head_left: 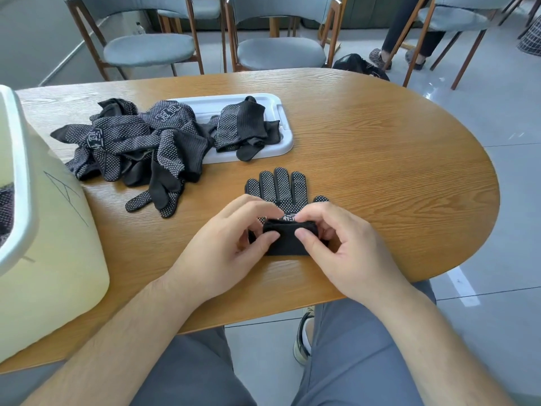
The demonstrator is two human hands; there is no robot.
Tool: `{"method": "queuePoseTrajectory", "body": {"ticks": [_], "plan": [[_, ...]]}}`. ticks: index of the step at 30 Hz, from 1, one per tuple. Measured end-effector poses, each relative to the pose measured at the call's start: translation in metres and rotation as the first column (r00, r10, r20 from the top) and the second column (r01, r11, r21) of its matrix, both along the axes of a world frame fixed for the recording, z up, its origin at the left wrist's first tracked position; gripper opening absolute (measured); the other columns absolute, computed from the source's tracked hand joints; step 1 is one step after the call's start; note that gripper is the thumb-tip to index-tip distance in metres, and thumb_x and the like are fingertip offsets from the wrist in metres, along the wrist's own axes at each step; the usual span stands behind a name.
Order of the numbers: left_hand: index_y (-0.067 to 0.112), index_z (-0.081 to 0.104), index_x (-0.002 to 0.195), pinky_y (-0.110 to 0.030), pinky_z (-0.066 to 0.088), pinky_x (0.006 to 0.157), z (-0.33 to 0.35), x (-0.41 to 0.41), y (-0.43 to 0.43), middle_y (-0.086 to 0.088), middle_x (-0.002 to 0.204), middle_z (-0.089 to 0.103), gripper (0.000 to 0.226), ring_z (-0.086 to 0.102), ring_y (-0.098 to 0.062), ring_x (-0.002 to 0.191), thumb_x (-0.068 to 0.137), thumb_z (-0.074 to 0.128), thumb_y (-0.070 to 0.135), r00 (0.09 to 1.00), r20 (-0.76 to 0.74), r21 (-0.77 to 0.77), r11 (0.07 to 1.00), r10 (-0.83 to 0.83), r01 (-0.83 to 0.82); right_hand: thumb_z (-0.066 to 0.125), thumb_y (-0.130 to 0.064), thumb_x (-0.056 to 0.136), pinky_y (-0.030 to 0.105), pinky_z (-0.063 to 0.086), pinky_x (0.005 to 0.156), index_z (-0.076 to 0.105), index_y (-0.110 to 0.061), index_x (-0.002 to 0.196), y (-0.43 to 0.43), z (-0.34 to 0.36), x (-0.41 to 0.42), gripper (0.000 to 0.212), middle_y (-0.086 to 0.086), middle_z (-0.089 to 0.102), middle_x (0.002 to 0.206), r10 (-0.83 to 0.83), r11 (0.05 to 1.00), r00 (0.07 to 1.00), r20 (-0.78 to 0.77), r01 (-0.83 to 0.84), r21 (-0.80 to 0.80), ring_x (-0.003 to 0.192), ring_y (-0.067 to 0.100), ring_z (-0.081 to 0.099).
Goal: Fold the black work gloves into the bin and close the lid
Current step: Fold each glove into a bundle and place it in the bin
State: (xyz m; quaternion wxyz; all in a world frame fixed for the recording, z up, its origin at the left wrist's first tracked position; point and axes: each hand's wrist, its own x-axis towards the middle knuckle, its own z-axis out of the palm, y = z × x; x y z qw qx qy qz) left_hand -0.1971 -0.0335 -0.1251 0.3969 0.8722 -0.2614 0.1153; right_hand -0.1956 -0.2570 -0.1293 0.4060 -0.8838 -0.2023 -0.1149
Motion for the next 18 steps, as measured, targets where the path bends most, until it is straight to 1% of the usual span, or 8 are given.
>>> {"method": "queuePoseTrajectory", "body": {"ticks": [3,5,7,9,11,13,15,18], "plan": [[0.018,0.07,0.105,-0.022,0.048,0.077,-0.001,0.001,0.0,0.004,0.123,0.054,0.012,0.057,-0.012,0.089,0.094,0.069,0.013,0.998,0.06,0.103,0.995,-0.023,0.017,0.074,-0.02,0.092,0.03,0.049,0.076,0.07,-0.025,0.097,0.001,-0.003,0.002,0.008,-0.016,0.056,0.107,0.019,1.0,0.999,0.033,-0.018,-0.024,0.086,0.011,0.058],[0.016,0.074,0.101,-0.027,0.047,0.085,-0.004,0.003,-0.001,-0.001,0.121,0.057,0.008,0.055,-0.018,0.093,0.095,0.068,0.015,0.988,0.156,0.172,0.985,-0.008,-0.019,0.073,-0.024,0.092,0.033,0.048,0.084,0.073,-0.022,0.094,0.001,-0.005,0.003,0.003,-0.012,0.055,0.119,-0.002,0.995,0.995,0.101,0.013,-0.102,0.094,0.012,0.056],[0.015,0.075,0.102,-0.035,0.046,0.087,-0.005,0.004,-0.001,0.001,0.113,0.063,0.012,0.055,-0.023,0.092,0.096,0.067,0.021,0.974,0.226,0.213,0.976,-0.004,-0.045,0.07,-0.028,0.092,0.036,0.047,0.09,0.075,-0.02,0.098,-0.003,-0.005,0.001,0.011,-0.01,0.057,0.122,0.025,0.983,0.986,0.166,0.006,-0.184,0.101,0.016,0.053],[0.019,0.074,0.106,-0.04,0.047,0.086,-0.002,0.0,0.0,0.006,0.112,0.064,0.021,0.057,-0.022,0.097,0.092,0.067,0.033,0.98,0.201,0.252,0.966,0.008,-0.059,0.069,-0.032,0.088,0.04,0.047,0.094,0.075,-0.02,0.108,-0.01,-0.004,-0.004,0.024,-0.011,0.06,0.126,0.08,0.968,0.98,0.182,-0.033,-0.248,0.111,0.018,0.053],[0.024,0.07,0.11,-0.042,0.046,0.086,0.001,-0.004,0.001,0.012,0.116,0.062,0.033,0.056,-0.018,0.105,0.084,0.069,0.045,0.986,0.165,0.317,0.945,0.024,-0.077,0.069,-0.034,0.084,0.043,0.047,0.096,0.073,-0.022,0.118,-0.018,-0.004,-0.008,0.037,-0.015,0.059,0.133,0.1,0.954,0.979,0.175,-0.045,-0.295,0.118,0.019,0.053],[0.027,0.068,0.112,-0.042,0.045,0.086,0.001,-0.005,0.001,0.014,0.118,0.06,0.04,0.055,-0.016,0.11,0.08,0.071,0.05,0.986,0.163,0.37,0.924,0.034,-0.093,0.068,-0.032,0.084,0.044,0.046,0.097,0.073,-0.022,0.122,-0.021,-0.005,-0.008,0.039,-0.017,0.057,0.14,0.087,0.951,0.98,0.177,-0.029,-0.309,0.12,0.019,0.051],[0.027,0.068,0.111,-0.041,0.044,0.088,0.0,-0.003,0.0,0.013,0.12,0.06,0.039,0.055,-0.017,0.112,0.081,0.07,0.05,0.981,0.188,0.372,0.92,0.054,-0.122,0.067,-0.031,0.087,0.043,0.047,0.096,0.074,-0.022,0.121,-0.02,-0.007,-0.004,0.036,-0.018,0.059,0.138,0.077,0.952,0.978,0.193,-0.014,-0.306,0.119,0.018,0.052],[0.023,0.071,0.11,-0.04,0.046,0.09,-0.004,-0.001,-0.001,0.01,0.118,0.061,0.031,0.056,-0.018,0.109,0.086,0.069,0.042,0.974,0.218,0.329,0.935,0.062,-0.133,0.062,-0.031,0.093,0.042,0.051,0.09,0.075,-0.023,0.119,-0.02,-0.007,0.001,0.03,-0.018,0.067,0.125,0.073,0.958,0.974,0.213,-0.01,-0.286,0.114,0.015,0.055]]}}
